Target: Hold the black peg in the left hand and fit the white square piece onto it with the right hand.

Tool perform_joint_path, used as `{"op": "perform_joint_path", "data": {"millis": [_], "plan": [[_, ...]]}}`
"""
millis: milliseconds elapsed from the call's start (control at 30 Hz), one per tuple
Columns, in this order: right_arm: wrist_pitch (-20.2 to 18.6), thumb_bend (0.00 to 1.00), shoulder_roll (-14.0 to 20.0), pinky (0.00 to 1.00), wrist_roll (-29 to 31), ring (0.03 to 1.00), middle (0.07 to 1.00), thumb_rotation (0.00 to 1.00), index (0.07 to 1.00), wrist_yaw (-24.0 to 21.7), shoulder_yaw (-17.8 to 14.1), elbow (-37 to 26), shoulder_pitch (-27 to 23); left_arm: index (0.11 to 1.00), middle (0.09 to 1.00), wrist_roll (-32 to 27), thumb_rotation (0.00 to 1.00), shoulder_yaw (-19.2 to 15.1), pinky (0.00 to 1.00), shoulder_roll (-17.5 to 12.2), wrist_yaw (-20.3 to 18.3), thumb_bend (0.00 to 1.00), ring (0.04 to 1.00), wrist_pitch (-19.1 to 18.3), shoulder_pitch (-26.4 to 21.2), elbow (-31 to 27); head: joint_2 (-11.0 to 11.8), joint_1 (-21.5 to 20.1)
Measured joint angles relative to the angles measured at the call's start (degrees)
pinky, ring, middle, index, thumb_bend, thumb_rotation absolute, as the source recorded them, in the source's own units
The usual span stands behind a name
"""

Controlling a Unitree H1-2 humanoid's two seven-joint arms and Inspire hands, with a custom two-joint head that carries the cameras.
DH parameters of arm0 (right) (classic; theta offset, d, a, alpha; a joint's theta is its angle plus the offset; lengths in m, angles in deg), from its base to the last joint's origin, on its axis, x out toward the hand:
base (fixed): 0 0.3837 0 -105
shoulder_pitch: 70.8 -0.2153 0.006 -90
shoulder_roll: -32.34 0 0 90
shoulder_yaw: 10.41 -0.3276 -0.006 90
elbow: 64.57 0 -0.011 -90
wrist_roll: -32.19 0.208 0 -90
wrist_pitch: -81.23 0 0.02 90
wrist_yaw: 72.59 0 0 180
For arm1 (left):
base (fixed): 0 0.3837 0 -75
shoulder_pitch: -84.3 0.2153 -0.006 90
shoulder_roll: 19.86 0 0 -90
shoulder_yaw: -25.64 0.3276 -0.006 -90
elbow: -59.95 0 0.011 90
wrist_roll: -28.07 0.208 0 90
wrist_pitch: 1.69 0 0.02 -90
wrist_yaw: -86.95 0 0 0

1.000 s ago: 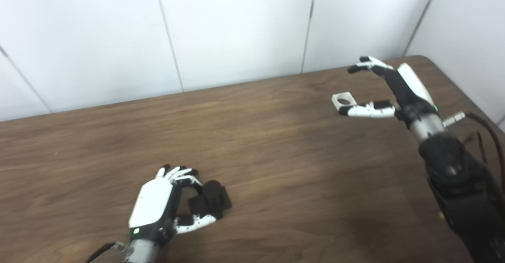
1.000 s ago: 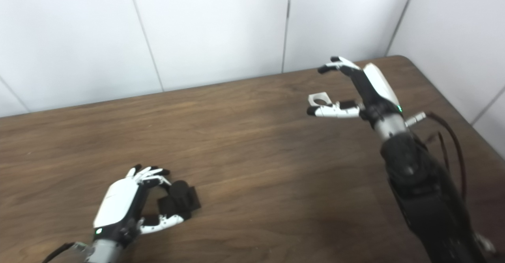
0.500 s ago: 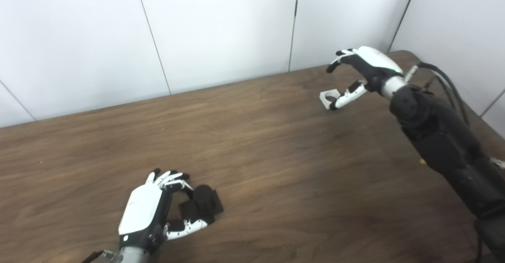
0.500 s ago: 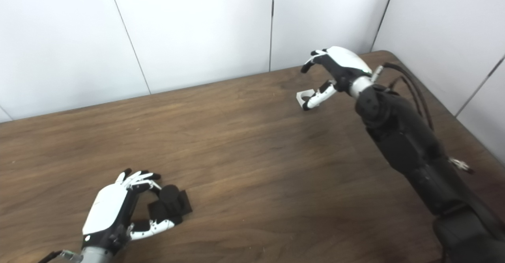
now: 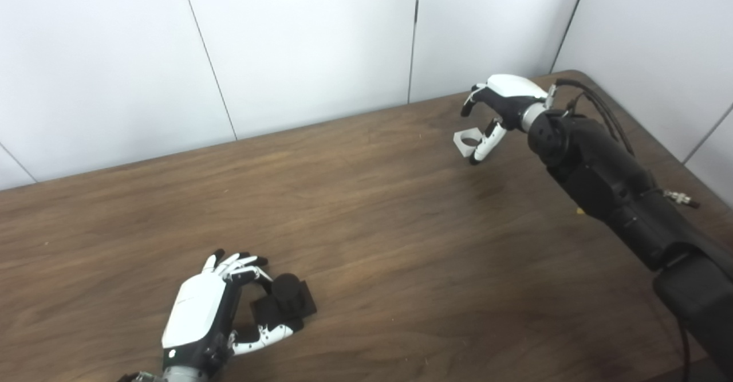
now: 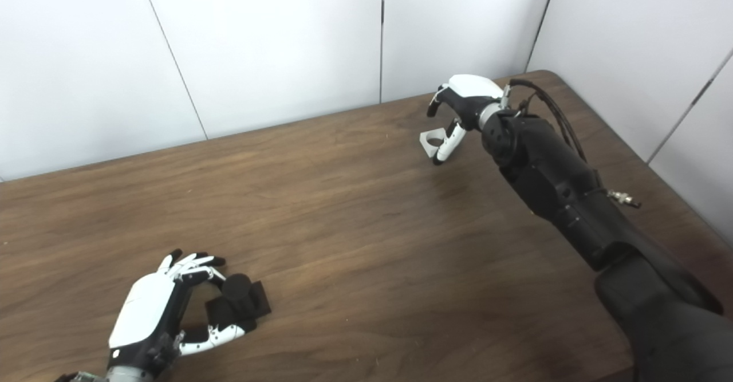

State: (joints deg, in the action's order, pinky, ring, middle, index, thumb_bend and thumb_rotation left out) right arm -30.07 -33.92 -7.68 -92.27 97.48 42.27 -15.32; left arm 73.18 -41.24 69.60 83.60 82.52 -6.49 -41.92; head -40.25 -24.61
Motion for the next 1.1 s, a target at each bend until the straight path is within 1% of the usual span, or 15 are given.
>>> {"op": "perform_joint_path", "data": {"millis": [133,333,467,633,800,967,1000,1033,1100], "plan": [[0.24,0.88,-0.08,1.00,-0.71,1.000,0.947,0.15,0.721,-0.47,1.05,1.27,-0.01,0.486,0.781,0.00,0.05,-0.17,1.00,-0.07,-0.02,0.52,0.862,0.13,0.12,-0.06,-0.18,0.00],[0.23,0.88,-0.11,1.00,-1.51,1.000,0.929,0.16,0.704,-0.51,1.27,1.51,-0.19,0.486,0.778,0.05,0.05,-0.27,1.00,-0.19,-0.04,0.52,0.857,0.14,0.38,-0.32,-0.35,-0.09],[-0.27,0.86,-0.22,1.00,-1.83,1.000,0.930,0.16,0.703,-0.51,1.26,1.50,-0.19,0.486,0.779,0.06,0.05,-0.31,1.00,-0.21,-0.22,0.52,0.860,0.13,0.41,-0.41,-0.35,-0.09],[-0.34,0.85,-0.24,1.00,-2.18,1.000,0.931,0.17,0.677,-0.49,1.27,1.66,-0.19,0.486,0.780,0.28,0.05,-0.36,1.00,-0.26,-0.82,0.52,0.863,0.07,0.50,-0.74,-0.44,0.09],[-0.24,0.86,-0.31,1.00,-2.19,1.000,0.924,0.15,0.646,-0.41,1.25,1.90,-0.26,0.487,0.782,0.59,0.05,-0.61,1.00,-0.26,-1.58,0.52,0.867,0.01,0.51,-0.97,-0.70,0.26],[0.11,0.84,-0.31,1.00,-2.19,1.000,0.923,0.16,0.619,-0.40,1.27,2.23,-0.41,0.487,0.782,0.63,0.05,-0.72,1.00,-0.22,-1.64,0.52,0.868,0.04,0.57,-0.98,-0.79,0.35],[0.21,0.69,-0.32,1.00,-2.19,1.000,0.920,0.15,0.557,-0.40,1.27,2.33,-0.46,0.487,0.783,0.65,0.05,-0.73,1.00,-0.21,-1.64,0.52,0.868,0.04,0.57,-0.98,-0.88,0.26],[0.32,0.59,-0.31,1.00,-2.18,1.000,0.917,0.15,0.517,-0.40,1.27,2.38,-0.48,0.487,0.784,0.65,0.05,-0.75,1.00,-0.19,-1.64,0.52,0.868,0.04,0.58,-0.98,-0.79,0.26],[0.51,0.54,-0.31,1.00,-2.17,1.000,0.912,0.14,0.497,-0.40,1.27,2.40,-0.49,0.487,0.784,0.66,0.05,-0.77,1.00,-0.17,-1.65,0.52,0.868,0.04,0.57,-0.98,-0.88,0.18]]}}
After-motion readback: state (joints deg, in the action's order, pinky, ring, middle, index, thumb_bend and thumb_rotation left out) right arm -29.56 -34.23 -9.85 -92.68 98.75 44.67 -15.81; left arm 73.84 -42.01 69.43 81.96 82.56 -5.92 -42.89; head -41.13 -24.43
